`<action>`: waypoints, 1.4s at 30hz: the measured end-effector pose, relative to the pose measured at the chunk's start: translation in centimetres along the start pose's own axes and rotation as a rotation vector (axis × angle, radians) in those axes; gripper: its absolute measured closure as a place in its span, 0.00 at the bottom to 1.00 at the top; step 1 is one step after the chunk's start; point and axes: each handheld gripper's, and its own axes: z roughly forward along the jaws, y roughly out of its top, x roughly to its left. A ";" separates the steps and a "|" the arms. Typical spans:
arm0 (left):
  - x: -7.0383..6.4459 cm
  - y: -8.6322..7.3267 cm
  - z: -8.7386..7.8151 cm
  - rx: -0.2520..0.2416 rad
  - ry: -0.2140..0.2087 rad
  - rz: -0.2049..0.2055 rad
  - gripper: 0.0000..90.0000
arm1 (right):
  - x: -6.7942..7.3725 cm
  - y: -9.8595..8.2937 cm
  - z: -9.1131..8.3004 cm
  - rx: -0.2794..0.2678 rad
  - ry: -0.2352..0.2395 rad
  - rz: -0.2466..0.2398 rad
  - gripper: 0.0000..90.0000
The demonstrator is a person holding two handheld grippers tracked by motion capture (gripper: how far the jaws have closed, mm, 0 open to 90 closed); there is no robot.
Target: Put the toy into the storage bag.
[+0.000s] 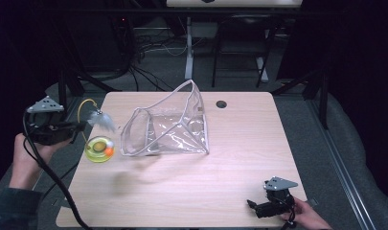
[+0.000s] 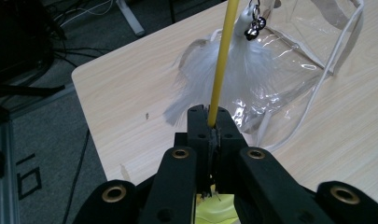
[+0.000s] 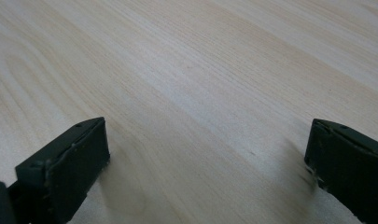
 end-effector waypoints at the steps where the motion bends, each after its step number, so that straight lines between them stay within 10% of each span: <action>1: 0.0 0.1 -0.1 -0.002 0.000 0.002 0.98 | 0.0 0.0 0.0 0.000 0.000 0.000 0.00; 42: -2.3 6.5 0.9 -0.048 -0.038 0.098 0.98 | 0.0 0.0 0.0 0.003 0.000 -0.001 0.00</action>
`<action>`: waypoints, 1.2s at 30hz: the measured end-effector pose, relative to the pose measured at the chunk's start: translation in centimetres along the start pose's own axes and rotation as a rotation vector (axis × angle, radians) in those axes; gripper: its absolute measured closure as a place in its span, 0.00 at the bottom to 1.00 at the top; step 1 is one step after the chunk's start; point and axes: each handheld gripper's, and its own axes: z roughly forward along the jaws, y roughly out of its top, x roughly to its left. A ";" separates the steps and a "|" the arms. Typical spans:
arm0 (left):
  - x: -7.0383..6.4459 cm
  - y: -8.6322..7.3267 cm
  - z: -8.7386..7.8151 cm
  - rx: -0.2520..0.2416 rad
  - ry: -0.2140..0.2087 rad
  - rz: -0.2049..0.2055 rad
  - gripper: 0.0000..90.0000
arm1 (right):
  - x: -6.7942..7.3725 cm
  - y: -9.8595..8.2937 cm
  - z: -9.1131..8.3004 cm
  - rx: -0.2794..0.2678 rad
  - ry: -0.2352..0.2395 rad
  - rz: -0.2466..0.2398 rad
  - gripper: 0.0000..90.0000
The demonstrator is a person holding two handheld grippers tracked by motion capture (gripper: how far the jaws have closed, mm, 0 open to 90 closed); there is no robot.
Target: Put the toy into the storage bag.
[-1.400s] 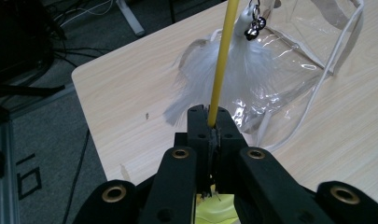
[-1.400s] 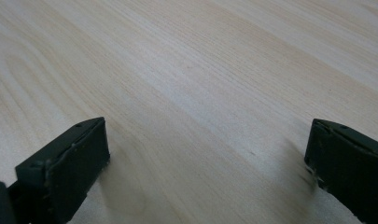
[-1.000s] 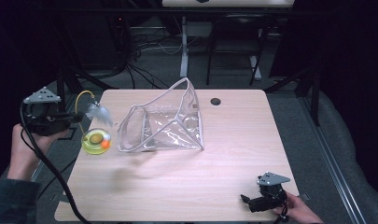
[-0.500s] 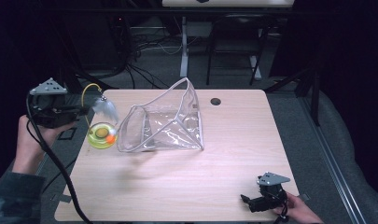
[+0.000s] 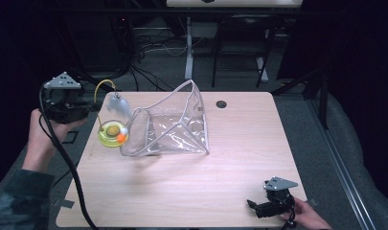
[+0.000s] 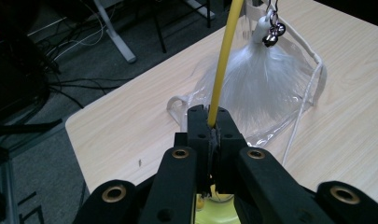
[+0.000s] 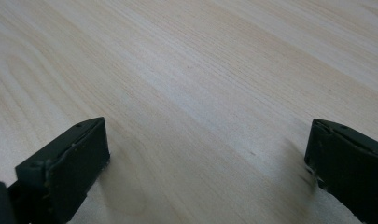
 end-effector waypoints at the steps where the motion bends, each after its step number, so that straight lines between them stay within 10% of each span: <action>1: -0.2 0.2 0.2 -0.002 -0.003 0.001 0.98 | 0.0 0.0 0.0 0.000 0.000 0.000 0.00; 36: -1.4 3.6 4.3 0.011 -0.049 0.050 0.98 | 0.0 0.0 0.0 -0.008 0.003 0.002 0.00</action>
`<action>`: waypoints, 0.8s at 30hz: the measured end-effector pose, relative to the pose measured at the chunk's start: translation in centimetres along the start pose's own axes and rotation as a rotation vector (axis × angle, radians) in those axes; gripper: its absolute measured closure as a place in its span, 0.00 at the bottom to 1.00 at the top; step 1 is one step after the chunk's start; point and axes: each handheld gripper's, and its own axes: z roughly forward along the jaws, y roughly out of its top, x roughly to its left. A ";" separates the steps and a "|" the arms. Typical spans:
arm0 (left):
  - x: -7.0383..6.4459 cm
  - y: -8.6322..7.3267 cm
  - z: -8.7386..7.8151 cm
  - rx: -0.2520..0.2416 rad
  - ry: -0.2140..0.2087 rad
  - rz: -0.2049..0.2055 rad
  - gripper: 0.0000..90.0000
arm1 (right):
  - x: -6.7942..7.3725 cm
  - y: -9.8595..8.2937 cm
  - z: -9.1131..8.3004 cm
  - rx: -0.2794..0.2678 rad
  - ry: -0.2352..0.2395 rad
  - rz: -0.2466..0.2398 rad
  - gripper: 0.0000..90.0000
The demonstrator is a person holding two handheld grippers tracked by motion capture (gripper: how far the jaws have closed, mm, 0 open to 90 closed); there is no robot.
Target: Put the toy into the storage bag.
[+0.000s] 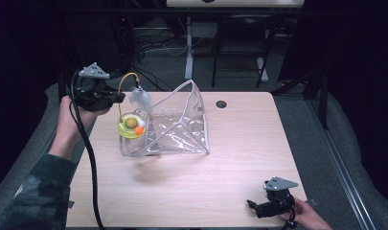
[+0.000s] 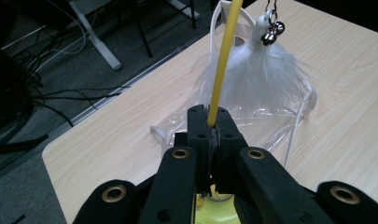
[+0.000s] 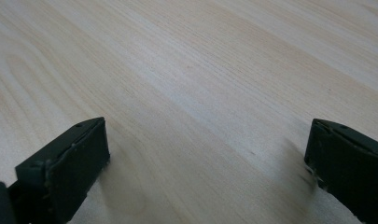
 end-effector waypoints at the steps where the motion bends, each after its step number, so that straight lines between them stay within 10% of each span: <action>1: 0.0 0.1 0.1 0.004 -0.001 0.004 0.98 | 0.0 0.0 0.0 0.000 0.000 0.000 0.00; 24: -0.3 0.6 4.2 0.026 -0.060 0.000 0.98 | 0.0 0.0 0.0 0.000 0.000 0.000 0.00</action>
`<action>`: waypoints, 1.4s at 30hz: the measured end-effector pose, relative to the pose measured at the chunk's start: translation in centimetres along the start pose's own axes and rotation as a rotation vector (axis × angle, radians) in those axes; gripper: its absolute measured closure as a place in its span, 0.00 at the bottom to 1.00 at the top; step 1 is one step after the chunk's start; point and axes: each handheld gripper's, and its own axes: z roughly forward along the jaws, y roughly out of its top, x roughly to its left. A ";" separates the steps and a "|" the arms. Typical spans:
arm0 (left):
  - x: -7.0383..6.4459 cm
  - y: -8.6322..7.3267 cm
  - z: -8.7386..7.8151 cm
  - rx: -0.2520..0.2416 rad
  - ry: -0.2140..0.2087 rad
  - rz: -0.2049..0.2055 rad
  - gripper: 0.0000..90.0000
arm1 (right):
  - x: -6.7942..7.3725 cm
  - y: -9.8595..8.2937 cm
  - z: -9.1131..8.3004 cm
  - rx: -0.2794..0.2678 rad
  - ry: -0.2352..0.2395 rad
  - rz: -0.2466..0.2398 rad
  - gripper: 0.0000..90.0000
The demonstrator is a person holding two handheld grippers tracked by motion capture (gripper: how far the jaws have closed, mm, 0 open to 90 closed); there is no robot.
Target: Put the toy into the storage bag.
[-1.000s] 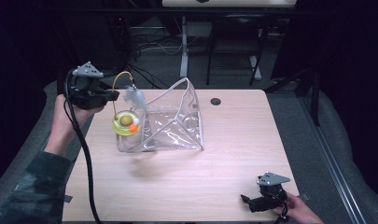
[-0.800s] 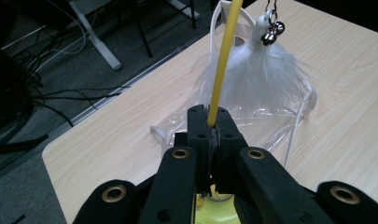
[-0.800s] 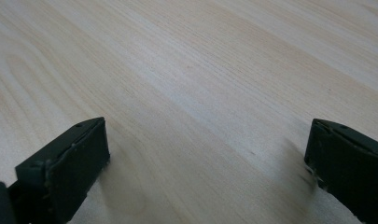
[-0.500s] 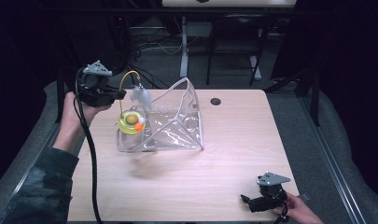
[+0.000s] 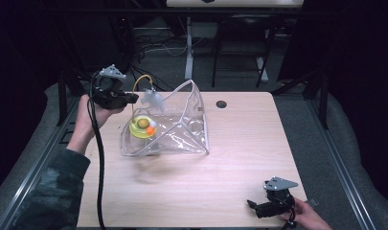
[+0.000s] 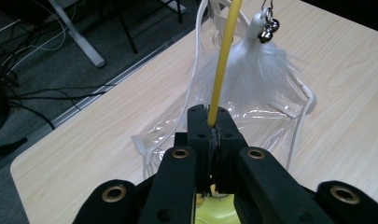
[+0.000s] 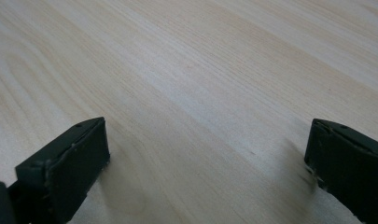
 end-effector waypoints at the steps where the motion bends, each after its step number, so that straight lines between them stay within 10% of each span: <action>1: 0.0 0.0 0.2 0.003 -0.003 0.001 0.98 | 0.0 0.0 0.0 0.000 -0.001 0.000 0.00; 42: 0.7 -3.8 9.1 0.044 -0.029 -0.117 0.98 | 0.0 0.0 0.0 0.001 0.002 -0.001 0.00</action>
